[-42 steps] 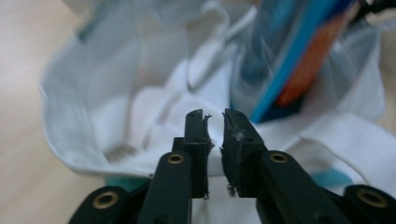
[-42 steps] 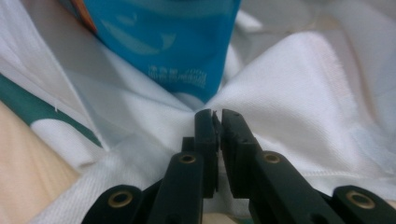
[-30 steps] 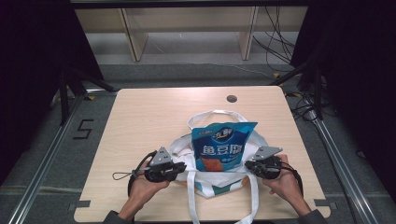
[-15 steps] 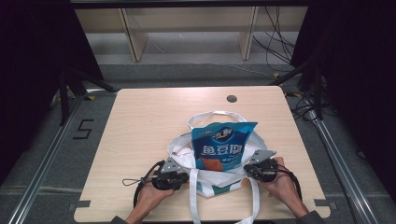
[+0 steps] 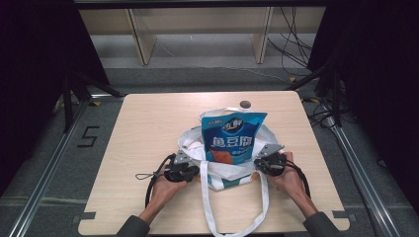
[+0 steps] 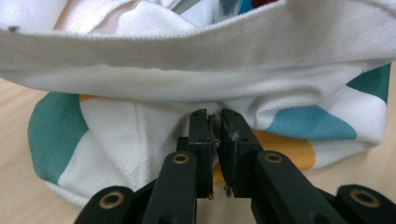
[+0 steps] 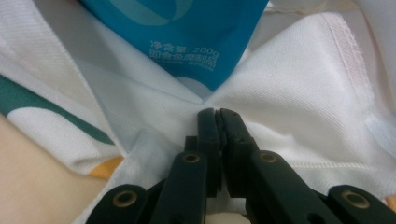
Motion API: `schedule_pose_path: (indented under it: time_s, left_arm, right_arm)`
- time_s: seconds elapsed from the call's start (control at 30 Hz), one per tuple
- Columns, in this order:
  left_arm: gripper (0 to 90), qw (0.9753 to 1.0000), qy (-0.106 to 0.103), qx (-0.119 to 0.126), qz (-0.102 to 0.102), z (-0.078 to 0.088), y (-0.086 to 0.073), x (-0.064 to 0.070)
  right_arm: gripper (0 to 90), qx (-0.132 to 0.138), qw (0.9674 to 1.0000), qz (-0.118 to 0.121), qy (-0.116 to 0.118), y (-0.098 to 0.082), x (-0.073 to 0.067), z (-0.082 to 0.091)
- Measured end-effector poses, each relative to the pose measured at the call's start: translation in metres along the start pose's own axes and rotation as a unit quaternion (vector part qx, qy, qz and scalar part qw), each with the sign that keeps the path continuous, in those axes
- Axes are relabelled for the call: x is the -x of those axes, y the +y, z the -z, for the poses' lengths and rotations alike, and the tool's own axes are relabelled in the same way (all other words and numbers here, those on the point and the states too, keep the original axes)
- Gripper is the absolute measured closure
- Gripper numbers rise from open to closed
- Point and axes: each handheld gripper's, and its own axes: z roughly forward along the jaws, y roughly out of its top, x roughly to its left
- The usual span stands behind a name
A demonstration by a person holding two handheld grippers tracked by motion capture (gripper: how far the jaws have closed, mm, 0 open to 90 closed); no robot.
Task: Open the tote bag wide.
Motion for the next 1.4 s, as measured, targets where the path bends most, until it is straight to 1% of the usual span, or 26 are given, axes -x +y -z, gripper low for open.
schedule_pose_path:
  time_s: [0.1,0.13,0.17,0.2,0.23,0.3,0.37,0.4,0.47,0.5,0.53,0.6,0.63,0.67,0.73,0.77,0.8,0.87,1.0,1.03,1.1,1.23,1.27,1.33,1.37,1.4]
  left_arm:
    - [82.0,0.9999,0.008,0.000,-0.010,-0.004,0.004,-0.007]
    - [82.0,0.9999,0.008,0.001,-0.010,-0.004,0.005,-0.009]
    - [82.0,0.9999,0.010,0.004,0.001,-0.006,0.006,-0.010]
    - [82.0,0.9999,0.014,0.005,0.000,-0.007,0.007,-0.011]
    - [82.0,0.9998,0.016,0.003,-0.011,-0.008,0.008,-0.013]
    - [82.0,0.9998,0.018,0.004,-0.008,-0.010,0.010,-0.016]
    - [81.9,0.9997,0.023,0.007,0.001,-0.011,0.011,-0.017]
    - [81.8,0.9997,0.022,0.008,-0.001,-0.011,0.011,-0.018]
    - [81.3,0.9998,0.018,0.010,-0.001,-0.012,0.011,-0.018]
    - [81.0,0.9998,0.016,0.011,0.001,-0.011,0.010,-0.018]
    - [80.4,0.9998,0.014,0.011,0.004,-0.012,0.010,-0.019]
    - [79.6,0.9999,0.010,0.013,0.002,-0.011,0.010,-0.019]
    - [79.1,0.9998,0.008,0.015,0.005,-0.011,0.010,-0.020]
    - [78.6,0.9999,0.006,0.013,0.007,-0.010,0.011,-0.020]
    - [75.8,0.9997,0.007,0.019,0.010,-0.008,0.011,-0.020]
    - [74.8,0.9996,0.007,0.026,0.011,-0.006,0.011,-0.020]
    - [71.7,0.9997,0.005,0.024,0.005,-0.002,0.013,-0.021]
    - [69.1,0.9995,0.005,0.030,0.010,-0.001,0.013,-0.020]
    - [63.9,0.9994,-0.005,0.033,0.013,0.010,0.012,-0.019]
    - [61.9,0.9991,-0.006,0.041,0.013,0.018,0.011,-0.020]
    - [59.1,0.9992,-0.007,0.038,0.011,0.022,0.011,-0.021]
    - [53.3,0.9988,-0.009,0.042,0.024,0.034,0.008,-0.021]
    - [53.3,0.9982,-0.007,0.049,0.033,0.036,0.007,-0.019]
    - [50.9,0.9986,-0.006,0.045,0.029,0.040,0.006,-0.018]
    - [49.8,0.9977,-0.005,0.056,0.039,0.040,0.006,-0.014]
    - [48.6,0.9985,-0.004,0.047,0.029,0.042,0.005,-0.014]
  right_arm:
    - [87.8,-0.003,1.0000,-0.004,-0.004,0.008,0.007,-0.008]
    - [87.8,0.003,0.9999,-0.008,-0.010,0.009,0.008,-0.010]
    - [87.8,0.005,0.9999,-0.013,-0.005,0.011,0.012,-0.013]
    - [87.8,0.005,0.9999,-0.013,-0.005,0.011,0.012,-0.013]
    - [87.8,0.009,0.9998,-0.015,-0.006,0.012,0.013,-0.015]
    - [87.1,0.005,0.9998,-0.018,-0.003,0.014,0.016,-0.016]
    - [86.9,0.012,0.9997,-0.020,-0.006,0.014,0.018,-0.019]
    - [86.7,0.014,0.9994,-0.029,-0.009,0.014,0.018,-0.019]
    - [85.3,0.012,0.9997,-0.022,-0.005,0.014,0.020,-0.018]
    - [84.0,0.021,0.9995,-0.024,-0.005,0.014,0.021,-0.019]
    - [83.0,0.012,0.9992,-0.037,-0.001,0.014,0.021,-0.016]
    - [82.0,0.025,0.9984,-0.050,-0.005,0.012,0.023,-0.017]
    - [81.5,0.018,0.9984,-0.054,0.003,0.012,0.024,-0.016]
    - [81.0,0.028,0.9980,-0.056,-0.001,0.011,0.024,-0.017]
    - [79.4,0.022,0.9980,-0.059,0.005,0.012,0.025,-0.012]
    - [79.0,0.042,0.9970,-0.066,-0.004,0.012,0.024,-0.014]
    - [78.1,0.033,0.9976,-0.061,0.000,0.013,0.027,-0.007]
    - [77.2,0.032,0.9976,-0.061,0.002,0.013,0.027,-0.005]
    - [74.7,0.052,0.9950,-0.085,-0.003,0.012,0.031,0.008]
    - [72.6,0.071,0.9945,-0.076,-0.013,0.011,0.034,0.012]
    - [72.0,0.079,0.9937,-0.078,-0.012,0.011,0.036,0.018]
    - [69.0,0.088,0.9929,-0.078,-0.017,0.010,0.037,0.025]
    - [68.0,0.089,0.9923,-0.085,-0.014,0.010,0.036,0.027]
    - [65.4,0.094,0.9912,-0.091,-0.017,0.010,0.033,0.030]
    - [63.8,0.093,0.9921,-0.083,-0.018,0.009,0.035,0.032]
    - [62.0,0.093,0.9921,-0.082,-0.019,0.009,0.033,0.033]
